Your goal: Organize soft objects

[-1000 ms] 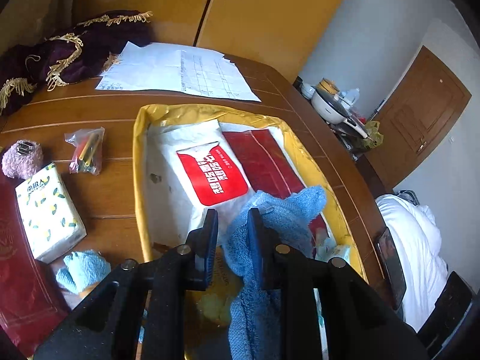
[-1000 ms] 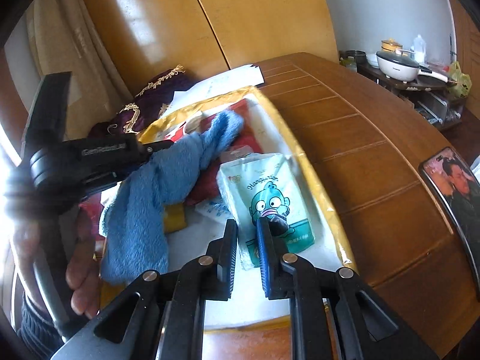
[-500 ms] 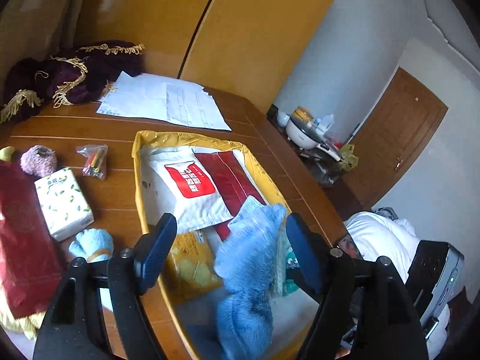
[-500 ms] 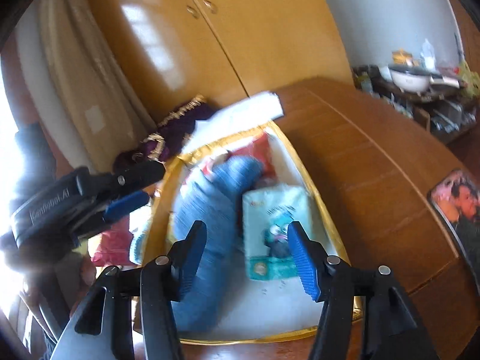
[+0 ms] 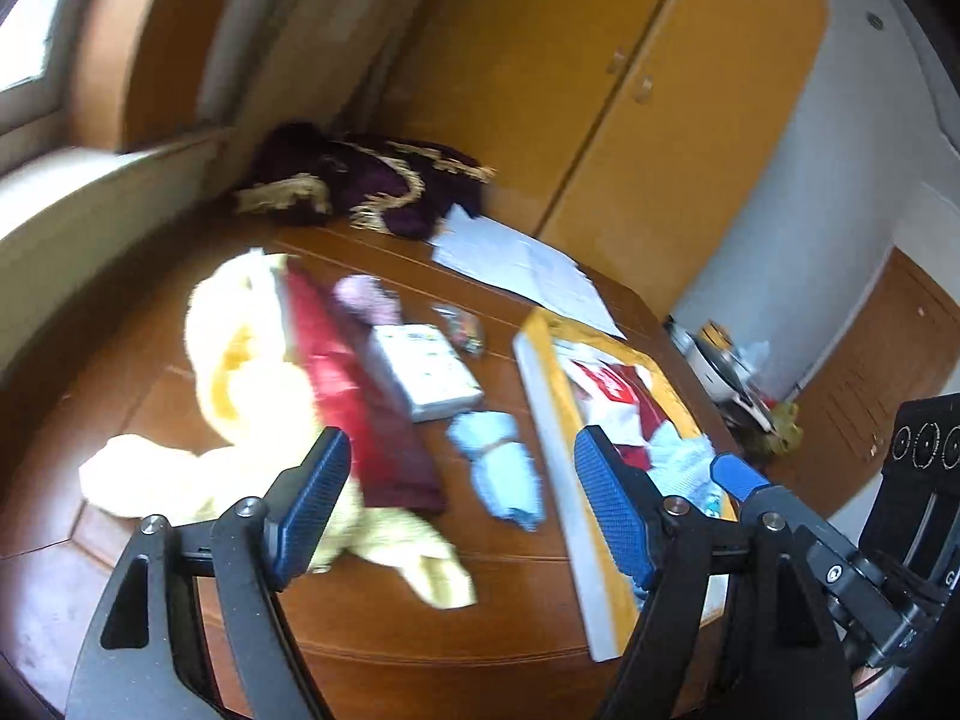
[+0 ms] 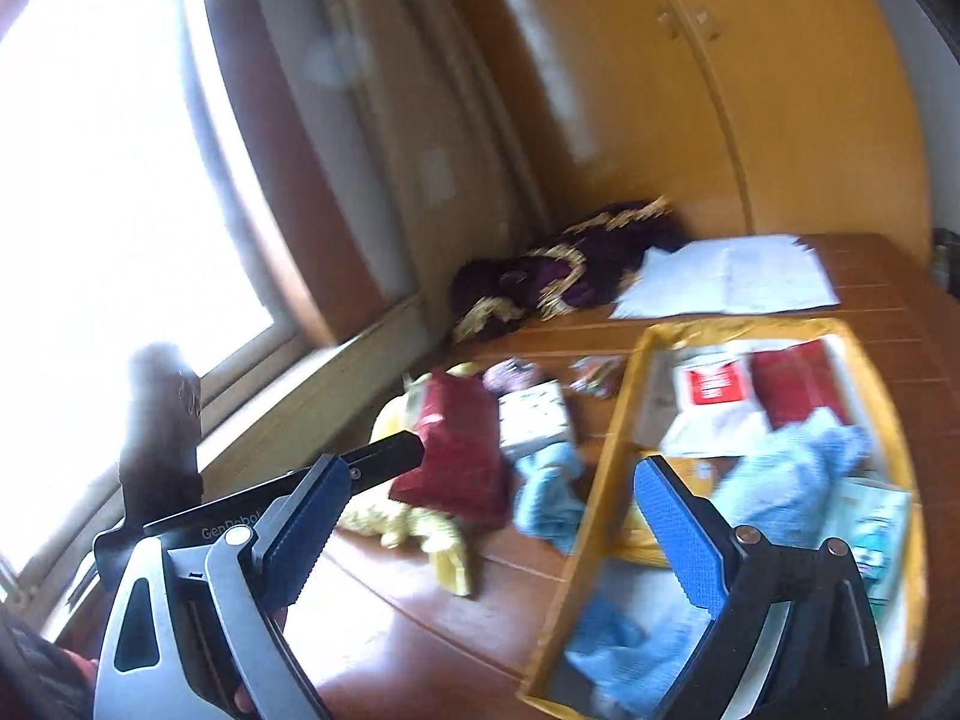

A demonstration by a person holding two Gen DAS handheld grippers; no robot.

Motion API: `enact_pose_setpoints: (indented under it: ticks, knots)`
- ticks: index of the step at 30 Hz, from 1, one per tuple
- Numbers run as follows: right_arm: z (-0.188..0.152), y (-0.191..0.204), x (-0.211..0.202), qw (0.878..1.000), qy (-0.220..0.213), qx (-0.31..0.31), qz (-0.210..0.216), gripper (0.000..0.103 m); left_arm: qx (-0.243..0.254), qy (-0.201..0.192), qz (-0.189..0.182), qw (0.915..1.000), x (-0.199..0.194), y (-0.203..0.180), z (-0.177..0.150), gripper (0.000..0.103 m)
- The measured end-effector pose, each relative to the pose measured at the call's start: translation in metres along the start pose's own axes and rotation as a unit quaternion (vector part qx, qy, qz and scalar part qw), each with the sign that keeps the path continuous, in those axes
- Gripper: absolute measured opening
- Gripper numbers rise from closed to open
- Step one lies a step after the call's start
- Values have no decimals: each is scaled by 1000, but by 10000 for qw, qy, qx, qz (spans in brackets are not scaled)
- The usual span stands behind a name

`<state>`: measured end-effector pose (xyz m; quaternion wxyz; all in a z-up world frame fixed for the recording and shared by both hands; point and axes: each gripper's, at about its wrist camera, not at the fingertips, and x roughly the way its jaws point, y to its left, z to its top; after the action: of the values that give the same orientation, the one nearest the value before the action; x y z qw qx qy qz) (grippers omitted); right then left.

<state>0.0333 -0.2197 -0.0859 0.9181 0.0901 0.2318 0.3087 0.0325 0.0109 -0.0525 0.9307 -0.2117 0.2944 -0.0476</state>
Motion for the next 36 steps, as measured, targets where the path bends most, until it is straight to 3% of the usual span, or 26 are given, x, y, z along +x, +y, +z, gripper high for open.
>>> enact_pose_setpoints:
  ticks: [3,8,12,16,22,36]
  knots:
    - [2,12,17,9997,154,-10,186,97,-193,-109,185,9996,-6,15,2,77]
    - [-3,29,37,9993,269,-152,-207,97,-183,-290,499,9982,-9,24,1,77]
    - [-14,32,38,9993,282,-114,-204,97,28,-467,644,9968,-14,25,-5,77]
    - [-15,34,39,9992,314,-154,-185,97,-89,-455,495,9977,-20,32,-5,77]
    - [-17,30,38,9994,328,-14,-111,97,-154,-91,289,9994,-14,34,-3,77]
    - [-15,25,30,9994,268,140,-165,97,-15,-126,376,9992,-14,27,-5,77]
